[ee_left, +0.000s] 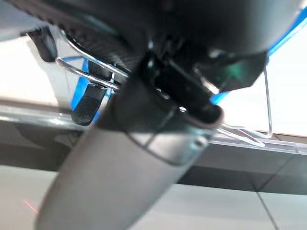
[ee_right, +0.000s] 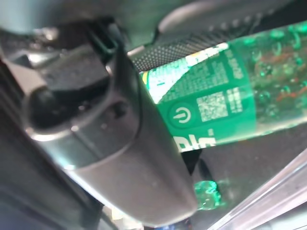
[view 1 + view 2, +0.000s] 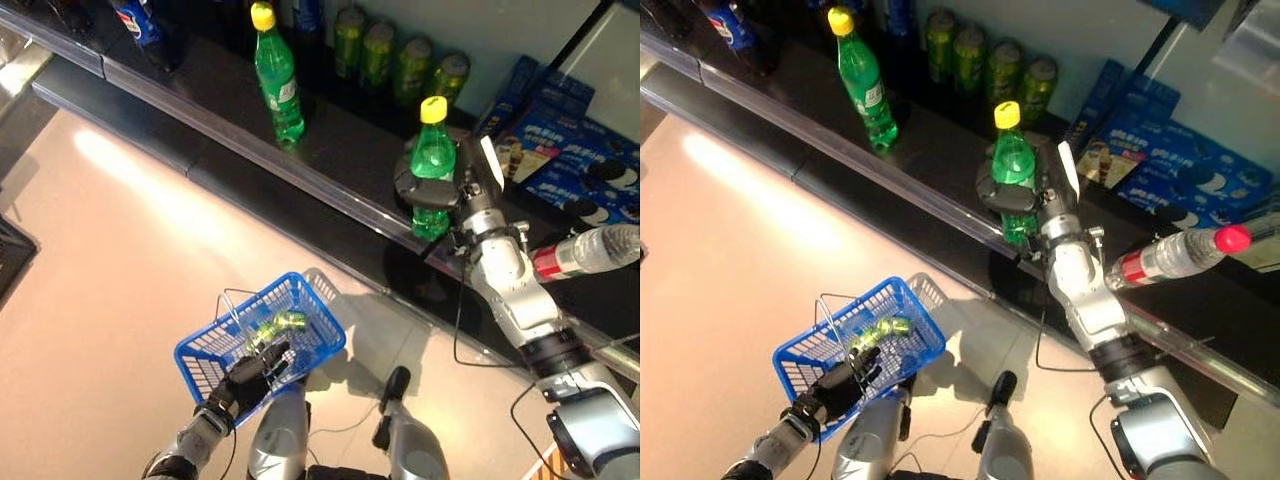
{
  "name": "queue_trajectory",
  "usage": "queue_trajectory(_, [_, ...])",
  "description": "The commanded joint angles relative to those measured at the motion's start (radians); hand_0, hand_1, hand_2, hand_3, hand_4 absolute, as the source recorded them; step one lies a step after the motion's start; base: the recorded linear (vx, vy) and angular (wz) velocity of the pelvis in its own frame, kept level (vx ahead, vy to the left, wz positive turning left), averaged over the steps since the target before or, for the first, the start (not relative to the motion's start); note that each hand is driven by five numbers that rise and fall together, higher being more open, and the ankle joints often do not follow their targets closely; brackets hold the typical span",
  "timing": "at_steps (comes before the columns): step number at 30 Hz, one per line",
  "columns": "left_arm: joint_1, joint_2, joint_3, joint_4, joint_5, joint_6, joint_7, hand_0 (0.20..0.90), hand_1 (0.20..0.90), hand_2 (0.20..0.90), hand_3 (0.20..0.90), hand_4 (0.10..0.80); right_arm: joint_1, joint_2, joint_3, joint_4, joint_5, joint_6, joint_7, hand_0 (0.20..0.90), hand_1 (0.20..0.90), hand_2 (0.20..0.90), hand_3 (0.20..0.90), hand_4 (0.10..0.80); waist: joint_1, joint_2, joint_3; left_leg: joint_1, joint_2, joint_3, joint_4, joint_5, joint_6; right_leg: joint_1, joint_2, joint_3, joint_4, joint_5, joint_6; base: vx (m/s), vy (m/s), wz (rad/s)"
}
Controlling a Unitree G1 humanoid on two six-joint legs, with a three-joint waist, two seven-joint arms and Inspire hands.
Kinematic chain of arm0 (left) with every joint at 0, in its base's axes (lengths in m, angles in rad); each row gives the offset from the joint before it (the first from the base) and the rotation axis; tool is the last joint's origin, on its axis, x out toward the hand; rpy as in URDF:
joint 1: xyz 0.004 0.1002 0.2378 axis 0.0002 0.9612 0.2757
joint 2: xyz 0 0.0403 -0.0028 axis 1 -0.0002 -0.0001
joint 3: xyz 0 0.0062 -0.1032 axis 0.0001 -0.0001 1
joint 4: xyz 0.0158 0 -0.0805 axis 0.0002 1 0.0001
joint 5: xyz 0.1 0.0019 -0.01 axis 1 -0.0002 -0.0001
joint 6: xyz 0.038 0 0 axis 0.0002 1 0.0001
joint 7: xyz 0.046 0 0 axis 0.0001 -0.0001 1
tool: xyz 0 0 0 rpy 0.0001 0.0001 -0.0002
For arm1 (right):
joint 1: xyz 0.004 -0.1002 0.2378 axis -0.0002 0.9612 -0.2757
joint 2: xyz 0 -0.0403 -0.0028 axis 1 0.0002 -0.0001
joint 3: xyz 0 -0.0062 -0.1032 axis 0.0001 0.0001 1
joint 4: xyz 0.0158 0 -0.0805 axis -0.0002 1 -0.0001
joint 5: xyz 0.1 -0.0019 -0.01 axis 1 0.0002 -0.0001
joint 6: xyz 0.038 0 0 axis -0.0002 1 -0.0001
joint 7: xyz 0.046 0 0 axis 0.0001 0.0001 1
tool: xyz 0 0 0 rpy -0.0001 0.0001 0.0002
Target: Pick up the drink and place into the basket.
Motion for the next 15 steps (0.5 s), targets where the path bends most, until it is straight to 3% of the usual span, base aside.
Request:
queue_trajectory(1, [0.049, 0.005, -0.031, -0.071, -0.072, -0.042, -0.089, 0.300, 0.300, 0.300, 0.200, 0.100, 0.007, 0.005, -0.050, -0.105, -0.038, -0.157, -0.004, 0.300, 0.300, 0.300, 0.200, 0.100, 0.004, -0.028, -0.363, -0.019, 0.023, 0.023, -0.038, 0.018, -0.014, 0.004, -0.025, -0.004, 0.047, -0.064, 0.026, 0.065, -0.002, 0.00])
queue_trajectory(15, [0.034, -0.016, -0.022, -0.207, -0.102, -0.120, -0.191, 0.300, 0.300, 0.300, 0.200, 0.100, 0.085, 0.046, -0.042, -0.168, -0.013, -0.178, 0.083, 0.300, 0.300, 0.300, 0.200, 0.100, 0.004, -0.031, -0.441, 0.043, 0.032, 0.061, -0.074, 0.016, -0.026, 0.089, -0.010, -0.059, -0.003, -0.066, 0.032, 0.012, -0.017, 0.04])
